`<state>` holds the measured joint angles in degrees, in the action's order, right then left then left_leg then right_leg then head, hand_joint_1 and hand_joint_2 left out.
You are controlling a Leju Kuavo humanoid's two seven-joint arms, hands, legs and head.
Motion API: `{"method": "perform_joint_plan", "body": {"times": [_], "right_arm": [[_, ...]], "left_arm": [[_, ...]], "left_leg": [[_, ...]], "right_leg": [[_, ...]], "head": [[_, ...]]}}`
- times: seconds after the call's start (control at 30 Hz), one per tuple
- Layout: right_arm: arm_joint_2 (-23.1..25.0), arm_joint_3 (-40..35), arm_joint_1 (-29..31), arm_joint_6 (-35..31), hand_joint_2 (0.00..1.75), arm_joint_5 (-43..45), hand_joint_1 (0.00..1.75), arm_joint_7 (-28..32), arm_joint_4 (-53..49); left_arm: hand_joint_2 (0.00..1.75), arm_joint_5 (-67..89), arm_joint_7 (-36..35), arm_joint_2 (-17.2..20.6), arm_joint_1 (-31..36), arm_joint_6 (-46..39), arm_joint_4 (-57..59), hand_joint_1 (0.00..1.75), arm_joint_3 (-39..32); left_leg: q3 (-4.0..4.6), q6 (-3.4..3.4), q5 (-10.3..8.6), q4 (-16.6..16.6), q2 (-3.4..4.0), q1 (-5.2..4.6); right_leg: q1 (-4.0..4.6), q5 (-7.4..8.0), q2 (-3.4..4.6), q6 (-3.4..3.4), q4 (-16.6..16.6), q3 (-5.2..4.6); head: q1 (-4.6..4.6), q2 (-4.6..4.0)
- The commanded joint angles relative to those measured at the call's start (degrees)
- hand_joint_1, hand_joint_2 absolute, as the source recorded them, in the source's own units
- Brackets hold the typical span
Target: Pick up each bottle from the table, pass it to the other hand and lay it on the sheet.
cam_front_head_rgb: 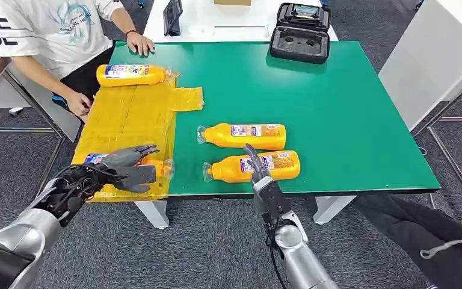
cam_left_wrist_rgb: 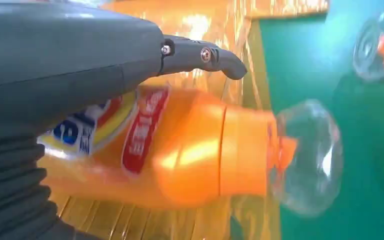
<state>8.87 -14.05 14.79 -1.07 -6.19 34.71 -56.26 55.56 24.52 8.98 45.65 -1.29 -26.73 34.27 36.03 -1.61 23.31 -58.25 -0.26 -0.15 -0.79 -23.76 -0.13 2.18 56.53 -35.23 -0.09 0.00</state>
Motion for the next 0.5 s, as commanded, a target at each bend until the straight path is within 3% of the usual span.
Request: {"method": "perform_joint_plan", "body": {"times": [0.03, 0.07, 0.13, 0.33, 0.5], "right_arm": [[0.3, 1.7, 0.1, 0.2, 0.0, -0.4, 0.0, -0.3, 1.6], [0.4, 1.6, -0.2, 0.2, 0.0, -0.4, 0.0, -0.3, 1.2], [0.6, 1.1, -0.1, 0.2, 0.0, -0.4, 0.0, -0.3, 1.6], [0.6, 0.0, 1.3, 0.3, 0.0, 0.0, 0.0, 0.0, 4.3], [0.5, -0.4, 1.5, -0.1, 0.0, 0.6, 0.0, 0.4, 4.9]], "left_arm": [[0.0, -1.5, 1.8, -2.0, -1.3, -14.3, -1.7, 0.0, -3.0], [0.0, -4.6, 5.1, -3.2, -2.9, -23.6, -3.6, 0.0, -6.6], [0.0, -9.2, 10.4, -4.9, -4.8, -30.6, -6.1, 0.0, -10.3], [0.0, -14.1, 15.5, -5.7, -7.1, -30.8, -7.4, 0.0, -11.2], [0.0, -18.2, 15.5, -5.3, -7.8, -28.9, -9.2, 0.0, -9.3]], "left_leg": [[-0.13, 0.05, 0.04, 0.0, 0.01, 0.02], [-0.27, 0.1, 0.11, 0.0, 0.01, 0.07], [-0.14, 0.05, 0.03, 0.1, -0.05, 0.01], [-0.3, 0.08, 0.1, 0.1, 0.01, 0.05], [-0.15, 0.07, 0.06, 0.0, 0.02, 0.02]], "right_leg": [[0.02, -0.04, 0.0, -0.05, 0.0, 0.13], [0.08, -0.09, 0.0, -0.09, -0.1, 0.29], [0.01, -0.05, -0.07, -0.04, -0.1, 0.15], [0.05, -0.09, -0.01, -0.08, -0.1, 0.31], [0.03, -0.05, 0.0, -0.06, 0.0, 0.15]], "head": [[0.0, 0.0], [0.0, 0.0], [0.02, 0.0], [0.02, 0.0], [0.02, 0.0]]}}
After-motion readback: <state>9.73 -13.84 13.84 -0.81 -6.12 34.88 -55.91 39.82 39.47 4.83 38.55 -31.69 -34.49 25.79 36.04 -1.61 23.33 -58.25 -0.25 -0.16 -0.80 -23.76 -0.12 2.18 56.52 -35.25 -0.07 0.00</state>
